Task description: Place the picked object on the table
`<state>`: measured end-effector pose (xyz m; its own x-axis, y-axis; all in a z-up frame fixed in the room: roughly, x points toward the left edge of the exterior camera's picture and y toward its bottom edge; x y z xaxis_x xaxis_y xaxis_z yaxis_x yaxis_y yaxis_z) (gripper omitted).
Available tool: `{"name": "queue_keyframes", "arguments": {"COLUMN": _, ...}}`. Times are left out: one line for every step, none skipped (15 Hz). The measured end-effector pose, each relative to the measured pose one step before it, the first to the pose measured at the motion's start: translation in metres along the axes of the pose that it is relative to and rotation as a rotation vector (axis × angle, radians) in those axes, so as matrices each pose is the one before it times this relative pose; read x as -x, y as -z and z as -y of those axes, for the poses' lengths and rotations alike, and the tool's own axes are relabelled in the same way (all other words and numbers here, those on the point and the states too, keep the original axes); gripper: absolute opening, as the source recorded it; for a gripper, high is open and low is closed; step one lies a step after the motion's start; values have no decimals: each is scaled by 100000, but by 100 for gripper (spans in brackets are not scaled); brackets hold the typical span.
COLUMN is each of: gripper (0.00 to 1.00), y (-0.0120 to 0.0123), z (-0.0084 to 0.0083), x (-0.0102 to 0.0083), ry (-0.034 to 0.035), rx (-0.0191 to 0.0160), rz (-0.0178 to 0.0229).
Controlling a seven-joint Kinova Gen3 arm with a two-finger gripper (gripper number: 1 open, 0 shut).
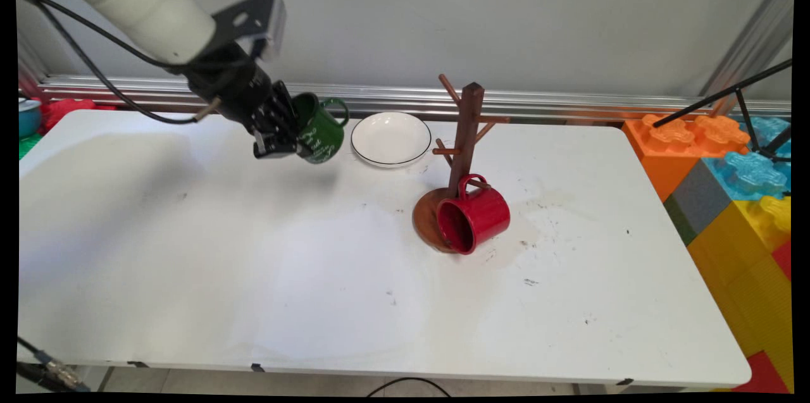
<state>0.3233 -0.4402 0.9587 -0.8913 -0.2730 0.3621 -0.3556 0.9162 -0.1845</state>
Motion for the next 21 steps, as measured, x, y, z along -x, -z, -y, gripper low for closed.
{"name": "queue_keyframes", "arguments": {"gripper": 0, "y": -535, "z": 85, "x": -119, "ry": -900, "rx": 205, "rz": 1634}}
{"name": "queue_keyframes", "arguments": {"gripper": 0, "y": -812, "z": 120, "x": -198, "ry": -1090, "rx": 281, "rz": 2331}}
{"name": "queue_keyframes", "arguments": {"gripper": 0, "y": -1160, "z": 144, "x": -335, "ry": -1109, "rx": 285, "rz": 2947}}
{"name": "queue_keyframes", "arguments": {"gripper": 0, "y": -875, "z": 100, "x": -275, "ry": -636, "rx": 195, "rz": 2127}}
{"name": "queue_keyframes", "arguments": {"gripper": 0, "y": -881, "z": 132, "x": -338, "ry": -706, "rx": 121, "rz": 1812}}
{"name": "queue_keyframes", "arguments": {"gripper": 0, "y": -1024, "z": 136, "x": -386, "ry": -715, "rx": 130, "rz": 1948}}
{"name": "queue_keyframes", "arguments": {"gripper": 0, "y": -1011, "z": 112, "x": -372, "ry": -612, "rx": 25, "rz": 1968}}
{"name": "queue_keyframes", "arguments": {"gripper": 0, "y": -826, "z": 88, "x": -374, "ry": -408, "rx": 49, "rz": 1505}}
{"name": "queue_keyframes", "arguments": {"gripper": 0, "y": -552, "z": 33, "x": -235, "ry": -173, "rx": 133, "rz": 975}}
{"name": "queue_keyframes", "arguments": {"gripper": 0, "y": -824, "z": 39, "x": -353, "ry": -82, "rx": 162, "rz": 1292}}
{"name": "queue_keyframes", "arguments": {"gripper": 0, "y": -916, "z": 23, "x": -422, "ry": -72, "rx": 298, "rz": 1348}}
{"name": "queue_keyframes", "arguments": {"gripper": 0, "y": -874, "z": 45, "x": -422, "ry": -14, "rx": 184, "rz": 1268}}
{"name": "queue_keyframes", "arguments": {"gripper": 0, "y": -701, "z": 22, "x": -313, "ry": 150, "rx": 113, "rz": 978}}
{"name": "queue_keyframes", "arguments": {"gripper": 0, "y": -808, "z": 26, "x": -374, "ry": 247, "rx": 138, "rz": 1092}}
{"name": "queue_keyframes", "arguments": {"gripper": 0, "y": -749, "z": 7, "x": -386, "ry": 256, "rx": 189, "rz": 910}}
{"name": "queue_keyframes", "arguments": {"gripper": 0, "y": -622, "z": 10, "x": -275, "ry": 288, "rx": 86, "rz": 719}}
{"name": "queue_keyframes", "arguments": {"gripper": 0, "y": -409, "z": 15, "x": -176, "ry": 170, "rx": 16, "rz": 427}}
{"name": "queue_keyframes", "arguments": {"gripper": 0, "y": -681, "z": 24, "x": -276, "ry": 369, "rx": 36, "rz": 649}}
{"name": "queue_keyframes", "arguments": {"gripper": 0, "y": -543, "z": 37, "x": -230, "ry": 234, "rx": -43, "rz": 498}}
{"name": "queue_keyframes", "arguments": {"gripper": 0, "y": -590, "z": 54, "x": -231, "ry": 261, "rx": -83, "rz": 527}}
{"name": "queue_keyframes", "arguments": {"gripper": 0, "y": -491, "z": 46, "x": -208, "ry": 242, "rx": -57, "rz": 339}}
